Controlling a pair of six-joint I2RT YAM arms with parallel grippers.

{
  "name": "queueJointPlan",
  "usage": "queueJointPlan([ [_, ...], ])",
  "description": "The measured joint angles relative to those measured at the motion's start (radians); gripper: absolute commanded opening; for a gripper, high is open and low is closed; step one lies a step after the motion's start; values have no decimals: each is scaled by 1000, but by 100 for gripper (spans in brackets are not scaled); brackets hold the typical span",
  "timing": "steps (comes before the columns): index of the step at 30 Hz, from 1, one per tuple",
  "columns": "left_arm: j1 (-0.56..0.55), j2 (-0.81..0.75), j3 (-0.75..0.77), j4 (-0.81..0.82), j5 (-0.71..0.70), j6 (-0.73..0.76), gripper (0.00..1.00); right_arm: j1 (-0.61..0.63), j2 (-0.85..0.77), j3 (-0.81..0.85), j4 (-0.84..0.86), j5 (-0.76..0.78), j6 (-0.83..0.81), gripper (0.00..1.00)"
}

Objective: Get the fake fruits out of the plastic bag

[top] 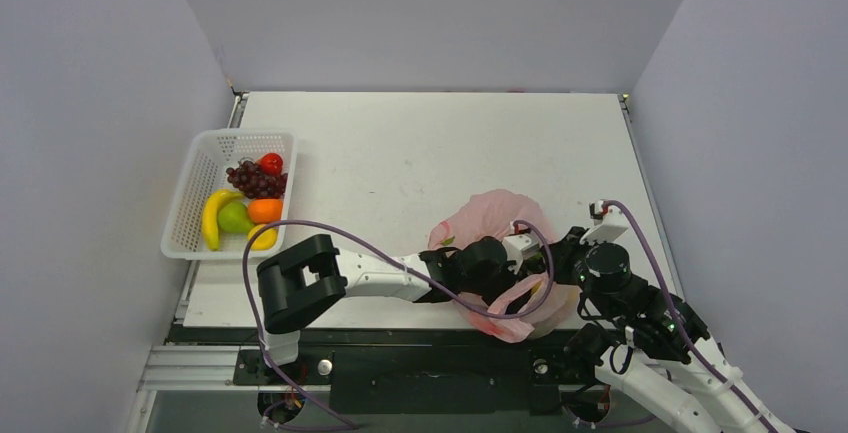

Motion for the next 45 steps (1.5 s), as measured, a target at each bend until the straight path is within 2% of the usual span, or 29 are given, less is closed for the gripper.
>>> queueJointPlan([
  [13, 22, 28, 3, 48, 31, -14, 57, -1, 14, 0, 3, 28, 6, 0],
  [19, 107, -13, -36, 37, 31, -12, 57, -29, 182, 24, 175, -8, -18, 0],
  [25, 154, -29, -39, -1, 21, 2, 56, -48, 340, 133, 275, -53, -87, 0],
  [35, 115, -27, -38, -2, 55, 2, 58, -54, 235, 72, 288, -71, -93, 0],
  [45, 39, 41, 18, 37, 51, -2, 58, -55, 171, 51, 215, -71, -77, 0],
])
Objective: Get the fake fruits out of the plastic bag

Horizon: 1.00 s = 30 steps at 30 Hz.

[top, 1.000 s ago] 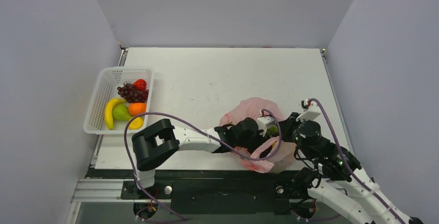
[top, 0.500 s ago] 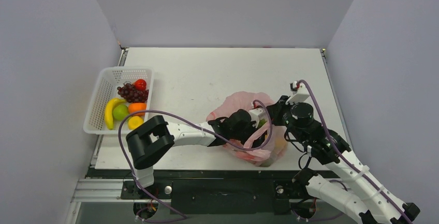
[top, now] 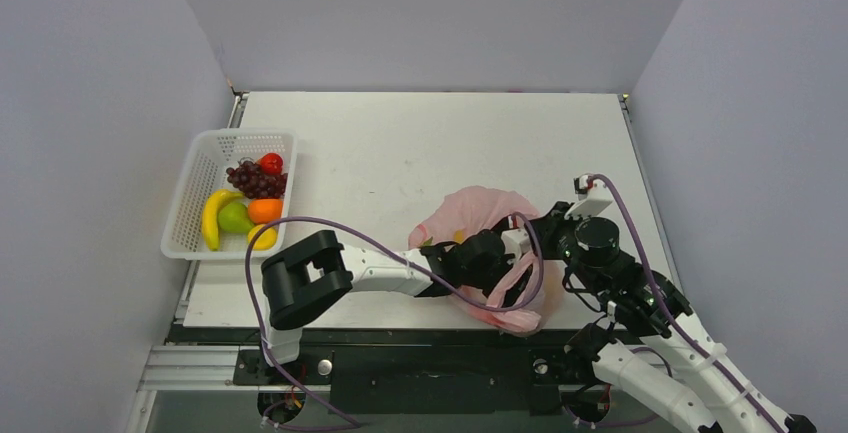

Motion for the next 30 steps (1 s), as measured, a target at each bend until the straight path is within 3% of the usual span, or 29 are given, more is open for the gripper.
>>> queueJointPlan([
  [5, -12, 13, 21, -14, -2, 5, 58, 0, -37, -4, -40, 1, 8, 0],
  [13, -35, 56, 147, -186, -54, 67, 58, -6, -77, -14, -85, 22, 19, 0],
  [18, -45, 55, 131, -220, -127, 129, 58, -6, -77, -15, -98, 22, 20, 0],
  [30, 1, 74, 110, -331, -385, 259, 46, -6, -81, -23, -115, 34, 23, 0],
])
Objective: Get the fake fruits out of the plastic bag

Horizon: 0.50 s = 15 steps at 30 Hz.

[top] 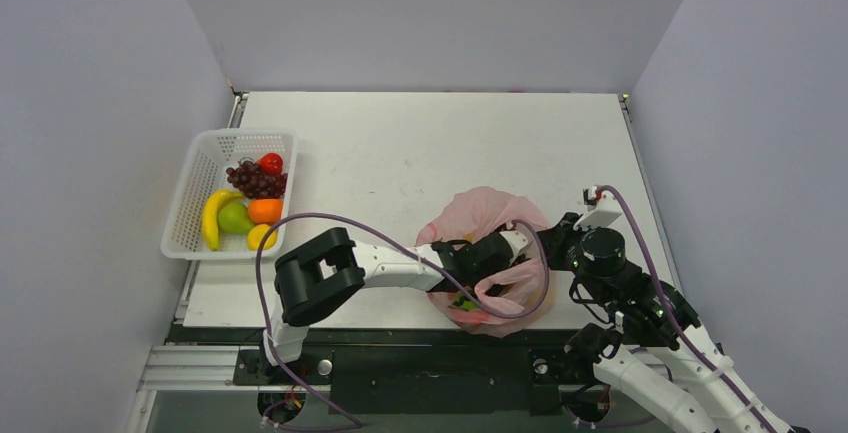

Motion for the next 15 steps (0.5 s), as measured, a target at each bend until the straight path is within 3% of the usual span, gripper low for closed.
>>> queueJointPlan([
  [5, 19, -2, 12, -37, -26, 37, 48, 0, 0, -1, -1, 10, 0, 0],
  [15, 45, -113, 34, -163, -45, 43, 62, 0, 0, -7, 4, 10, 0, 0],
])
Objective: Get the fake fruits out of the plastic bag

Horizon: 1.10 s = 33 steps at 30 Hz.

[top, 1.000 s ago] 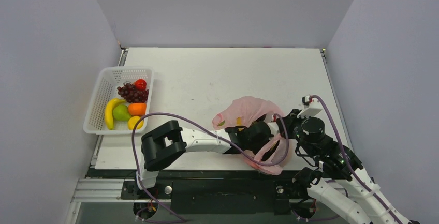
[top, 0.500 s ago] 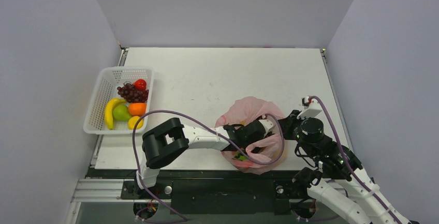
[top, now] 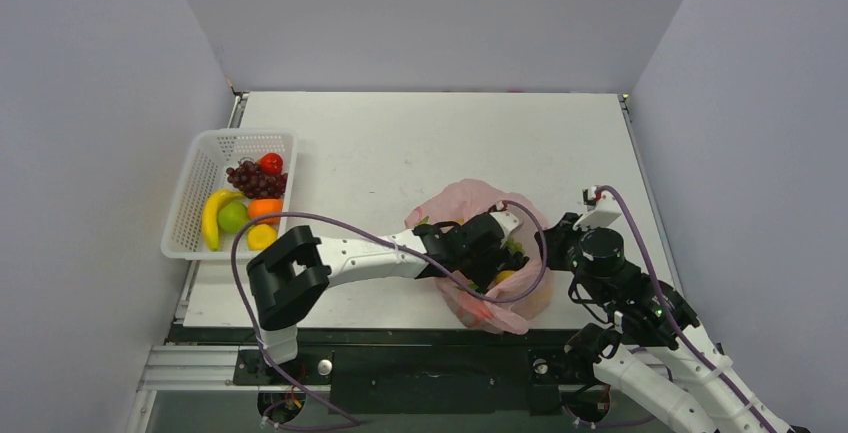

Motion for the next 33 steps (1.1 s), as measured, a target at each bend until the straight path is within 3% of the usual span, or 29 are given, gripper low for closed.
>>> queueJointPlan([
  [8, 3, -126, -14, -48, 73, -50, 59, 0, 0, -2, 8, -16, 3, 0],
  [11, -1, -132, -35, -45, 107, -73, 74, 0, 0, -3, 8, -19, 3, 0],
  [17, -38, -132, -75, -50, 121, -105, 79, 0, 0, -13, 20, -26, 3, 0],
  [26, -101, -71, -68, -100, 48, -113, 86, 0, 0, -19, 22, -26, 4, 0],
  [33, -119, 0, -64, -138, -54, -116, 84, 0, 0, -32, 21, -26, 3, 0],
])
